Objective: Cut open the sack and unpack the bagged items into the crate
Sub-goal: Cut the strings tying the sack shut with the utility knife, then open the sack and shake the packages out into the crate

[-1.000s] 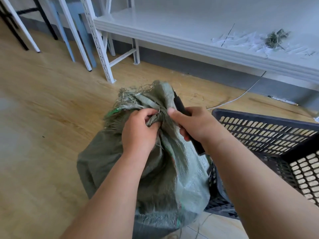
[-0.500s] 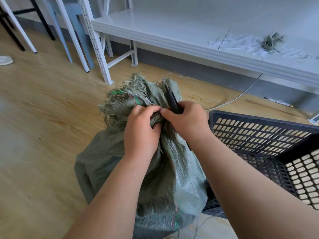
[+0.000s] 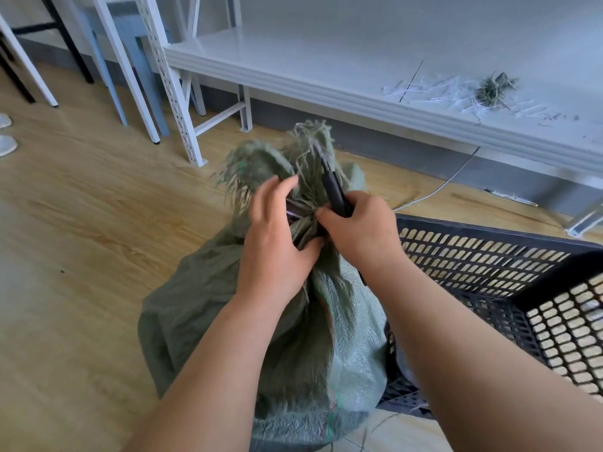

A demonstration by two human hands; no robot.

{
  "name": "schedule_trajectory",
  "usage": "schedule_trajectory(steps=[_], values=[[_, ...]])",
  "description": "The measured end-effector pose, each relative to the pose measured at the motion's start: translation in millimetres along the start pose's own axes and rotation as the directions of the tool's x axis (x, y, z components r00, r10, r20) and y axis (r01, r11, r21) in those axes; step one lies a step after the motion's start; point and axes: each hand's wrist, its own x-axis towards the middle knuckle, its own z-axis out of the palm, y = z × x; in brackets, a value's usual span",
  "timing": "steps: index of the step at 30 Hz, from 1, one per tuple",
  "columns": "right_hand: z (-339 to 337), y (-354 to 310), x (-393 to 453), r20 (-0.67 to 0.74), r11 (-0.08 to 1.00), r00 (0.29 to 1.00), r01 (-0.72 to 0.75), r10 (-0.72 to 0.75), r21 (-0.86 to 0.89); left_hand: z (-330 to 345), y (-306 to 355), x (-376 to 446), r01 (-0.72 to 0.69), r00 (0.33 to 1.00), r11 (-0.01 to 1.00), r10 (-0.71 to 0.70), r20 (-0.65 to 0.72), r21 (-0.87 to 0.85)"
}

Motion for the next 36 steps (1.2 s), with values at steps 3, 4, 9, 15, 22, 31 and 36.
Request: schedule_trajectory(steps=[3, 4, 9, 15, 22, 31, 36], values=[[-13, 2, 5, -0.053, 0.997, 0.999, 0.004, 0.0, 0.082, -1, 6, 2, -0.084, 0.989, 0.995, 0.076, -0.128, -0.057], [-18, 2, 6, -0.048, 0.989, 0.999, -0.013, 0.021, 0.148, -1, 10, 2, -0.122, 0.977, 0.991, 0.111, -0.183, -0.049], [-53, 5, 12, -0.037, 0.939, 0.994, -0.082, 0.1, 0.334, 16, 45, 14, -0.071, 0.996, 0.996, 0.074, -0.043, 0.061], [-119, 13, 28, -0.056, 0.759, 0.981, -0.107, 0.186, 0.642, 36, 114, 44, -0.177, 0.971, 0.978, 0.192, -0.141, 0.111], [-213, 34, 50, -0.001, 0.519, 0.974, -0.121, 0.228, 0.846, 74, 197, 102, -0.256, 0.965, 0.959, 0.247, 0.083, 0.125], [-281, 99, 81, -0.135, 0.723, 0.955, -0.104, 0.265, 0.683, 153, 276, 120, 0.242, 0.878, 0.92, -0.073, 0.474, -0.307], [-301, 123, 130, -0.331, 0.828, 0.913, -0.014, 0.239, 0.56, 176, 277, 129, 0.225, 0.898, 0.943, -0.104, 0.427, -0.244]])
